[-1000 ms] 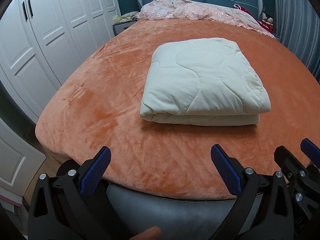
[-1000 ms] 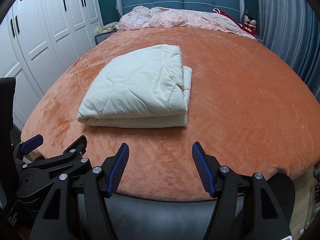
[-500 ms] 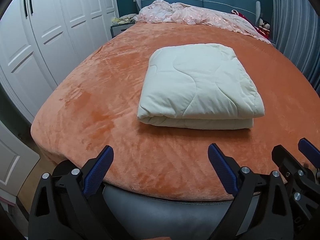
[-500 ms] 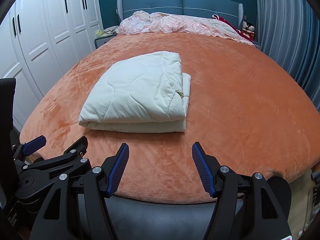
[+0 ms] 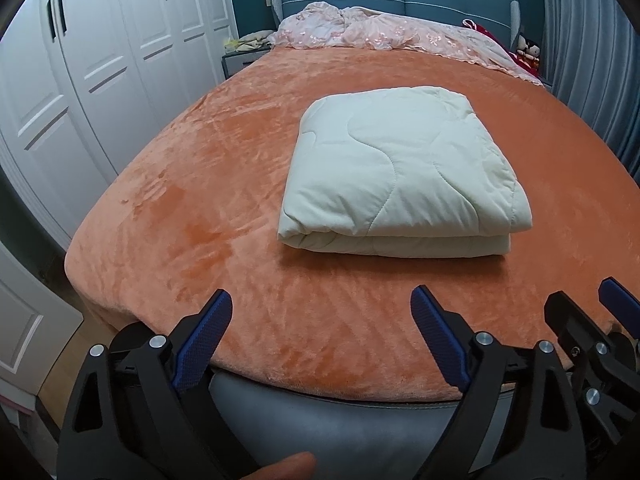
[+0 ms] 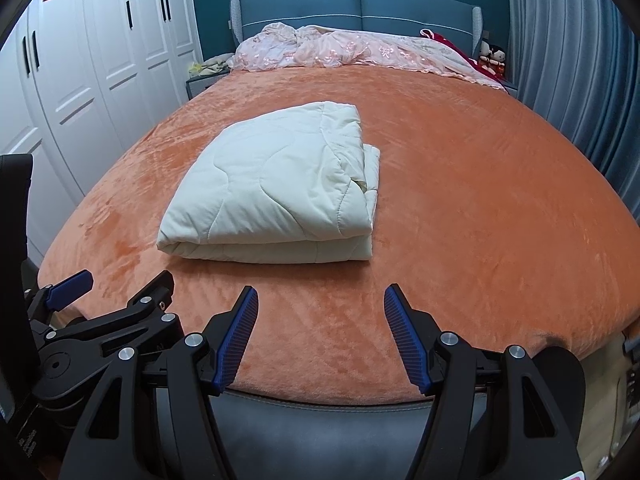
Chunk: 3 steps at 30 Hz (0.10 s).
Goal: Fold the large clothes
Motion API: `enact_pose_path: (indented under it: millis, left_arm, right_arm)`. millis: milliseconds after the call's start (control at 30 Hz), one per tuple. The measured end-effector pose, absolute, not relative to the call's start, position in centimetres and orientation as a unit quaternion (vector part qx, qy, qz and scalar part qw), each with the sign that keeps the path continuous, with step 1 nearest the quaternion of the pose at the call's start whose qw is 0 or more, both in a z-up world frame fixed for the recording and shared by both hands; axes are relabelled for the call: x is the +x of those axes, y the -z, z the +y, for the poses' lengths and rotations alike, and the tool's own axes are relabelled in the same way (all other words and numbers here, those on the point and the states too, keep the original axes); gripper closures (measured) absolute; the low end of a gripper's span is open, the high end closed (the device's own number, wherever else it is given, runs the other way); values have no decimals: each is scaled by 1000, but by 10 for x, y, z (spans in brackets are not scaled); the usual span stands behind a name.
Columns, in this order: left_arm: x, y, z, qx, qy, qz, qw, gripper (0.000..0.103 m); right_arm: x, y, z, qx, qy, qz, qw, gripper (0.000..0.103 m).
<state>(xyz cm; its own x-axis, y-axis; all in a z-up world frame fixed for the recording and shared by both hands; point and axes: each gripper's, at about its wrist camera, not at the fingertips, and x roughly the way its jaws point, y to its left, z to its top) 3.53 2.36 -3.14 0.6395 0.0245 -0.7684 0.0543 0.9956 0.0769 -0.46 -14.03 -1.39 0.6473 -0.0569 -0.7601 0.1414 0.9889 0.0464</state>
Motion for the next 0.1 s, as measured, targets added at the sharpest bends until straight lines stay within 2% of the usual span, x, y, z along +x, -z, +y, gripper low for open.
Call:
enact_pose_path:
  millis: [100]
  left_arm:
    - [36,32,25,46,6,424,904,15]
  right_arm:
    - [-5,14,-139,53,59,415,906,39]
